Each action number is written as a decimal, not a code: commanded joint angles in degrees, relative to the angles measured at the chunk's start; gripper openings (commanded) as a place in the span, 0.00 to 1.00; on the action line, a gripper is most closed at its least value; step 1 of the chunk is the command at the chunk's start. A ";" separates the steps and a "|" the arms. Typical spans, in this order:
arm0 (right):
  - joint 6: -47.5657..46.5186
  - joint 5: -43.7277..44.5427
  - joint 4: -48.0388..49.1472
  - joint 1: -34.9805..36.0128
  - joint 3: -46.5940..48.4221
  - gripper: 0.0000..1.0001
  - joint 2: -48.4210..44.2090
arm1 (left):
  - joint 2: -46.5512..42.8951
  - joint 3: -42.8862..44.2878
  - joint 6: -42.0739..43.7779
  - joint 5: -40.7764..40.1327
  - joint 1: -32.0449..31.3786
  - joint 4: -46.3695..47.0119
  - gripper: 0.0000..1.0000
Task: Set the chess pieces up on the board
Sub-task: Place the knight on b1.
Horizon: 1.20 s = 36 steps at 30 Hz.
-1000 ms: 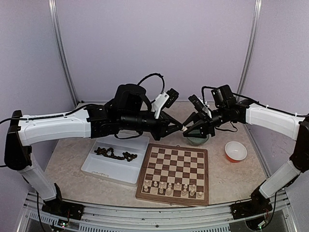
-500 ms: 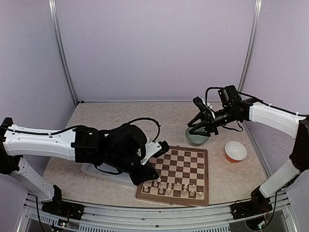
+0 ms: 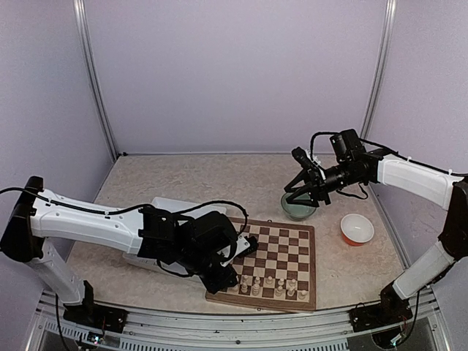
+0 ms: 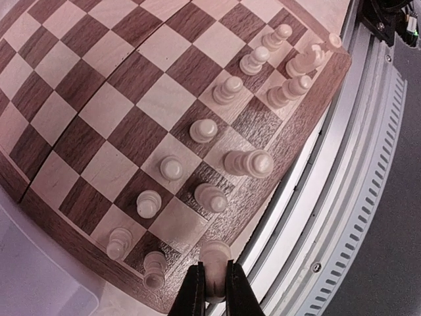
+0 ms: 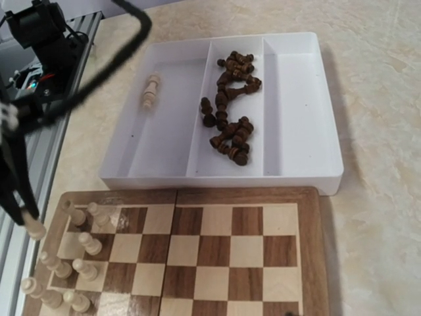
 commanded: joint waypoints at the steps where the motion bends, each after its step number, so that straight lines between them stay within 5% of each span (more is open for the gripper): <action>1: -0.81 0.20 -0.80 -0.21 -0.04 0.47 -1.41 | 2.05 1.03 0.93 -0.76 -0.38 0.19 0.02; 17: -1.47 -0.20 -1.52 -0.22 -0.11 0.47 -1.19 | 6.38 2.02 1.02 -2.82 -0.34 0.69 0.09; 28: -1.74 -0.59 -1.79 -0.19 -0.09 0.48 -1.00 | 6.42 1.78 0.58 -3.20 -0.42 0.62 0.23; 36: -1.87 -0.59 -1.91 -0.20 -0.06 0.48 -0.79 | 6.27 2.04 1.09 -2.83 -0.51 -0.05 0.23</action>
